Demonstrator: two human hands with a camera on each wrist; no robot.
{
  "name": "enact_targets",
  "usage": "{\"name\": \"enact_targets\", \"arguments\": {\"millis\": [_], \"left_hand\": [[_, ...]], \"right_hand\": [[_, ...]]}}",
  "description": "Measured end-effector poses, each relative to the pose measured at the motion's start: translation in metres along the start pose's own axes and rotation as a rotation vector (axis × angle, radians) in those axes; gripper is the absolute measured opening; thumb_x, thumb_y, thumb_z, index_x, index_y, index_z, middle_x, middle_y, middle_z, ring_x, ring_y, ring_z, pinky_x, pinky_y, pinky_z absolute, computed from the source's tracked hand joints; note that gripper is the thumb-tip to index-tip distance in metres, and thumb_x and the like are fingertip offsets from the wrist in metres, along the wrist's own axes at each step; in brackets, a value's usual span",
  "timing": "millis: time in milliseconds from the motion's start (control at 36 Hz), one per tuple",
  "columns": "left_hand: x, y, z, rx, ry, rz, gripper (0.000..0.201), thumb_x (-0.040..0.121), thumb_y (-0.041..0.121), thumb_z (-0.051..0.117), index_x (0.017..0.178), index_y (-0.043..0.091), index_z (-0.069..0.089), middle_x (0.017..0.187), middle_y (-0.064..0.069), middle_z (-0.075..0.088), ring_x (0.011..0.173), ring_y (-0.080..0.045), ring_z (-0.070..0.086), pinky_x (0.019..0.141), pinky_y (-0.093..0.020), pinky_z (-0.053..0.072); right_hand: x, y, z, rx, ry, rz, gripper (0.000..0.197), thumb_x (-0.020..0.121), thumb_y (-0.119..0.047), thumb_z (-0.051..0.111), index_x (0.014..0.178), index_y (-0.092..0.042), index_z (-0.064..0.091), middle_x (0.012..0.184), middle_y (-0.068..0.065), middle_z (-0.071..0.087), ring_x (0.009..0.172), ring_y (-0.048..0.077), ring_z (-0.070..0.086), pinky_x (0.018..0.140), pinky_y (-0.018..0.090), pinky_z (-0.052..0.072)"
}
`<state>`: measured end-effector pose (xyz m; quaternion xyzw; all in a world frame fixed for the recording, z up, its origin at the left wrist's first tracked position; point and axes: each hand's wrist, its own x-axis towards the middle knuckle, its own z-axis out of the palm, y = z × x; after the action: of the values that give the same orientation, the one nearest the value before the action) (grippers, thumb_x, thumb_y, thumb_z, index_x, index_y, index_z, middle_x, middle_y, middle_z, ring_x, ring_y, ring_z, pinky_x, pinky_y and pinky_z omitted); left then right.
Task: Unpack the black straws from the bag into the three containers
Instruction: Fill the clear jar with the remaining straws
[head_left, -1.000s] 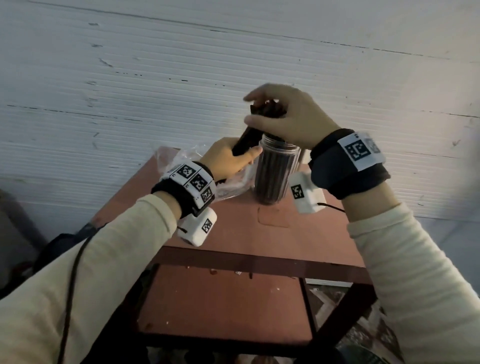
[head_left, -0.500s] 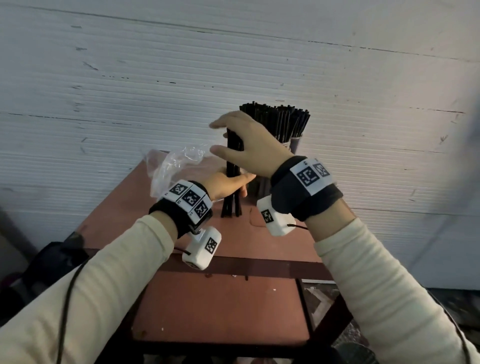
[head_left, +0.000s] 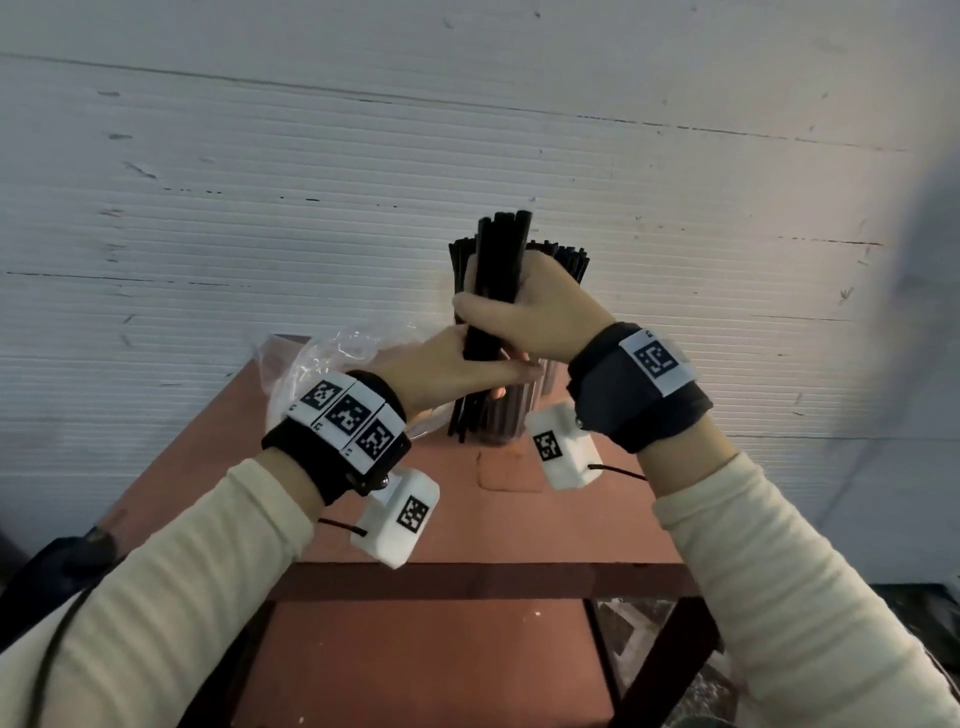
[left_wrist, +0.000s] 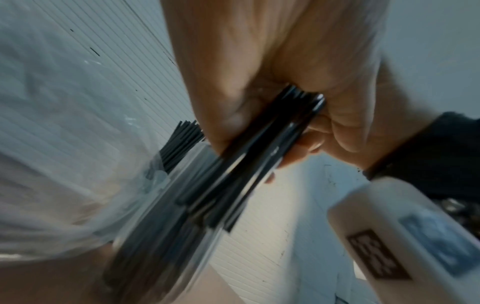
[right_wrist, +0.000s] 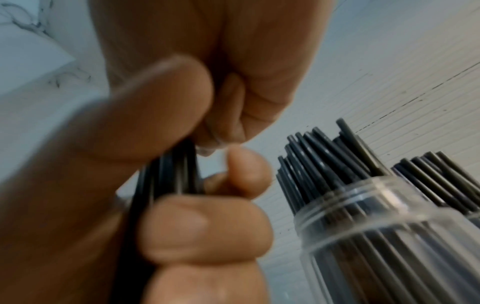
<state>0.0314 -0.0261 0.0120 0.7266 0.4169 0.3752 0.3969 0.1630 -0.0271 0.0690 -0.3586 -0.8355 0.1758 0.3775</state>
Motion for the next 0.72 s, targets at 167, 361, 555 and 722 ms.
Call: {"name": "enact_targets", "arguments": {"millis": [167,361,555,722], "left_hand": [[0.023,0.000,0.004,-0.032,0.339,0.209,0.096,0.054,0.044,0.089,0.126,0.025,0.029,0.120,-0.004,0.048,0.111,-0.011,0.052,0.086,-0.018,0.044],[0.066,-0.017,-0.007,-0.022,0.209,0.136,0.142,0.047,0.042,0.095,0.149,0.024,-0.003,0.140,0.003,0.033,0.130,-0.008,0.037,0.115,-0.036,0.030],[0.089,-0.023,-0.014,-0.008,0.091,0.135,0.104,0.049,0.039,0.096,0.137,0.022,0.042,0.117,0.004,0.065,0.114,-0.010,0.061,0.106,-0.044,0.045],[0.091,-0.025,-0.015,0.010,0.019,0.145,0.068,0.057,0.036,0.091,0.114,0.014,0.061,0.103,0.000,0.070,0.104,-0.017,0.066,0.098,-0.044,0.051]], "right_hand": [[0.018,-0.007,-0.046,0.028,0.220,-0.014,0.028,0.087,-0.014,0.060,0.077,0.011,0.055,0.066,0.008,0.050,0.060,0.011,0.049,0.058,0.023,0.042],[0.038,-0.006,-0.085,0.042,0.367,0.008,0.020,0.086,-0.013,0.058,0.076,0.004,0.061,0.063,-0.001,0.053,0.046,0.000,0.045,0.049,0.013,0.036],[0.050,0.000,-0.092,0.007,0.361,-0.032,0.026,0.087,-0.012,0.057,0.078,0.012,0.055,0.069,0.011,0.048,0.048,0.004,0.040,0.049,0.014,0.035],[0.056,0.005,-0.084,-0.047,0.322,-0.069,0.029,0.087,-0.013,0.056,0.076,0.013,0.049,0.066,0.010,0.041,0.052,0.010,0.036,0.050,0.020,0.034]]}}
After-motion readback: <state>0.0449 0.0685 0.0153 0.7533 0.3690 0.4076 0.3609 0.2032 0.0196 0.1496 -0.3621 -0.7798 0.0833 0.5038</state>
